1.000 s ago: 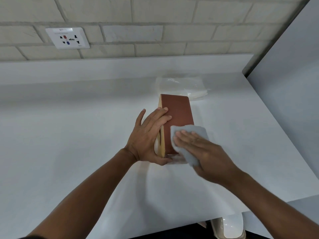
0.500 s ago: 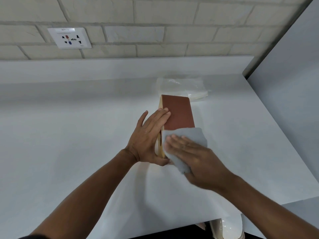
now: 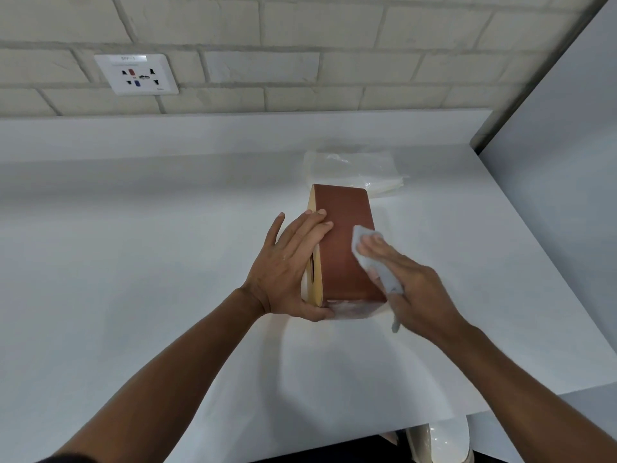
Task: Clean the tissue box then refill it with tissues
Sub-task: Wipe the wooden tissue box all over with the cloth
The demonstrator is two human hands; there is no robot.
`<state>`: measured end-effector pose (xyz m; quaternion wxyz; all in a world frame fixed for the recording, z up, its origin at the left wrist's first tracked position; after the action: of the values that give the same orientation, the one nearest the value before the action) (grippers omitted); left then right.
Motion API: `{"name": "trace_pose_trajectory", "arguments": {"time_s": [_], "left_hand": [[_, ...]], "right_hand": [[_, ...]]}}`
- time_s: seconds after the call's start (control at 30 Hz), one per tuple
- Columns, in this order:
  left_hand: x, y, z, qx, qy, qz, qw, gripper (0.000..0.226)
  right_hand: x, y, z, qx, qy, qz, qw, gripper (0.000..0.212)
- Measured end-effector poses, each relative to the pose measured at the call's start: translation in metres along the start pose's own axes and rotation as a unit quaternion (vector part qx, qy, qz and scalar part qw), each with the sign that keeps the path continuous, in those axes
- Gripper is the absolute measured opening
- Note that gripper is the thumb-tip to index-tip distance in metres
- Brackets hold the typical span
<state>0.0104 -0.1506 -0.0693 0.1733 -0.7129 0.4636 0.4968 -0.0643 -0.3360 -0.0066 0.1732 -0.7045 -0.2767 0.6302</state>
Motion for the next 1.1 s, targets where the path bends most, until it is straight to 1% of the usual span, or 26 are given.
{"name": "trace_pose_trajectory", "arguments": {"time_s": [0.03, 0.07, 0.1, 0.17, 0.2, 0.27, 0.3, 0.37, 0.43, 0.5, 0.6, 0.73, 0.87, 0.93, 1.0, 1.1], "left_hand": [[0.000, -0.001, 0.000, 0.007, -0.015, -0.010, 1.000, 0.145], [0.000, -0.001, 0.000, 0.020, -0.032, -0.025, 0.999, 0.148], [-0.001, -0.001, 0.002, 0.037, -0.048, -0.039, 0.997, 0.150], [-0.006, -0.002, 0.006, 0.080, -0.071, -0.068, 0.992, 0.150], [-0.009, -0.004, 0.009, 0.101, -0.080, -0.085, 0.988, 0.149], [-0.014, -0.008, 0.012, 0.132, -0.104, -0.120, 0.978, 0.146], [-0.015, -0.009, 0.012, 0.139, -0.117, -0.132, 0.974, 0.145], [-0.014, -0.008, 0.011, 0.137, -0.137, -0.146, 0.970, 0.149], [-0.011, -0.007, 0.009, 0.123, -0.156, -0.154, 0.968, 0.155], [-0.009, -0.005, 0.007, 0.108, -0.176, -0.166, 0.964, 0.161], [-0.008, -0.001, 0.003, 0.101, -0.193, -0.179, 0.960, 0.166], [-0.010, 0.007, -0.007, 0.085, -0.181, -0.169, 0.965, 0.169], [-0.022, 0.009, -0.020, 0.063, -0.174, -0.141, 0.972, 0.173], [-0.031, 0.010, -0.025, 0.051, -0.159, -0.121, 0.979, 0.173], [-0.040, 0.012, -0.031, 0.035, -0.140, -0.086, 0.986, 0.173], [-0.051, 0.011, -0.040, -0.015, -0.125, 0.014, 0.992, 0.170]], "right_hand": [[-0.003, 0.006, 0.001, 0.082, 0.006, -0.065, 0.994, 0.036], [-0.005, 0.012, 0.004, 0.158, 0.018, -0.131, 0.979, 0.034], [-0.008, 0.017, 0.008, 0.206, 0.042, -0.177, 0.961, 0.033], [-0.013, 0.026, 0.015, 0.222, 0.084, -0.197, 0.951, 0.034], [-0.013, 0.029, 0.018, 0.220, 0.088, -0.201, 0.951, 0.034], [-0.004, 0.030, 0.028, 0.236, 0.069, -0.216, 0.945, 0.036], [0.003, 0.030, 0.033, 0.259, 0.058, -0.226, 0.937, 0.041], [0.017, 0.026, 0.041, 0.309, 0.036, -0.258, 0.914, 0.055], [0.026, 0.020, 0.045, 0.343, 0.034, -0.318, 0.883, 0.064], [0.027, 0.014, 0.041, 0.358, 0.030, -0.350, 0.865, 0.065], [0.019, 0.017, 0.034, 0.369, 0.053, -0.355, 0.857, 0.057], [0.010, 0.025, 0.030, 0.381, 0.098, -0.362, 0.845, 0.045], [-0.006, 0.029, 0.026, 0.387, 0.126, -0.385, 0.828, 0.042], [-0.021, 0.027, 0.021, 0.375, 0.137, -0.380, 0.835, 0.043], [-0.034, 0.021, 0.015, 0.358, 0.136, -0.353, 0.853, 0.042], [-0.050, 0.011, 0.008, 0.328, 0.146, -0.333, 0.872, 0.038]]}}
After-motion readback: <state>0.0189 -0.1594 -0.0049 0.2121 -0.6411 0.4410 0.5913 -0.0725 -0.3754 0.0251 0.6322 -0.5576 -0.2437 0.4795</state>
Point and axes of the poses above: each hand's wrist, its own z-axis away from the middle knuckle, its own x-axis out of the palm, y = z × x, the point moved 6 cm from there along -z, towards the middle knuckle, and after that the axes turned 5 degrees about x, right-handed, at the moved point
